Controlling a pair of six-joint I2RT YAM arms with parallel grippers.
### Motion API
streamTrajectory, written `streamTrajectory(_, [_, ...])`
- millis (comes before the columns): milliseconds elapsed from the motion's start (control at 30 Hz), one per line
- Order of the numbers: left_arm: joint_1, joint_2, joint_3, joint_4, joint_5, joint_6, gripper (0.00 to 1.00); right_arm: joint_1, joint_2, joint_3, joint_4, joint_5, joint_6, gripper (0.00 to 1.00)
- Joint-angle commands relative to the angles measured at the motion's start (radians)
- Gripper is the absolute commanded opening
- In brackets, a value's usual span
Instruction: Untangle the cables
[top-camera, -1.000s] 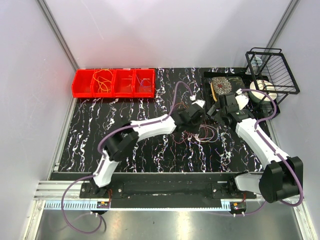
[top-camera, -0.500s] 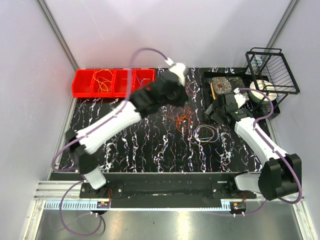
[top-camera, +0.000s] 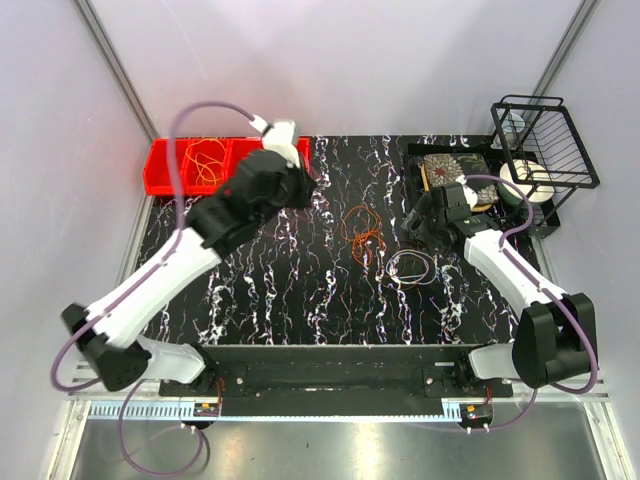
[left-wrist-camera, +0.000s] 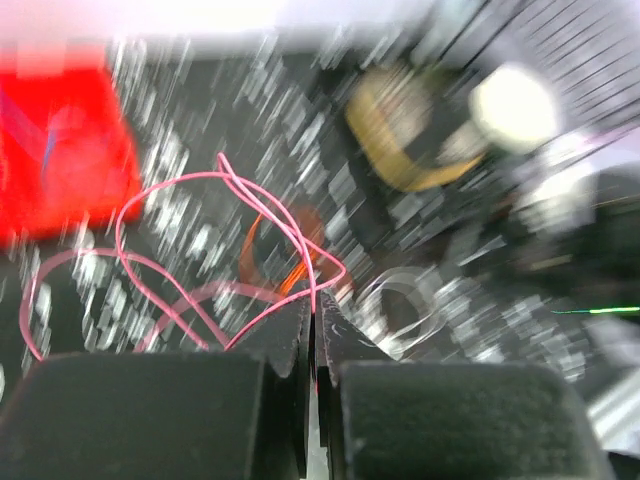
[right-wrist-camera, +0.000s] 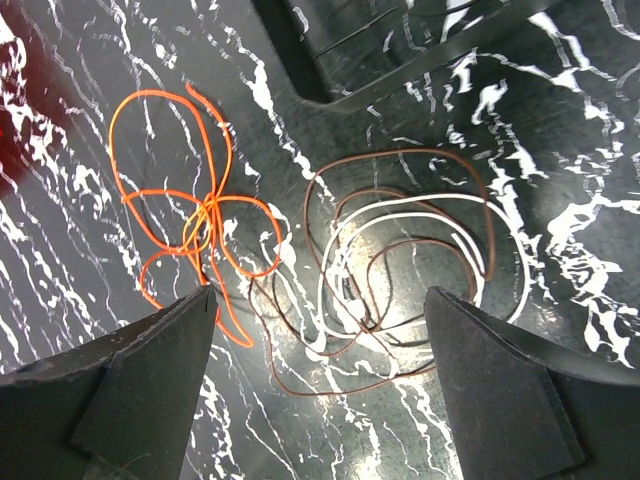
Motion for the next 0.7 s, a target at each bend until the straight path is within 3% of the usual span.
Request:
streamTrajectory(0, [0.059,0.015,-0.134,-0.020,-0.022,-0.071,0.00,-0.004,0.005,-0.007,0.048,-0.056,-0.032,0.90])
streamTrajectory(467, [0.221,0.013,-0.124,-0.017,0.013,-0.045,0.00,-0.004,0.039,-0.010,0.065,-0.099,-0.041,0.87])
streamTrajectory(667, [0.311,0.070,-0.036,-0.006,0.062,-0.022,0.00,-0.004,0.061,0.001,0.068,-0.135,-0.035,0.87])
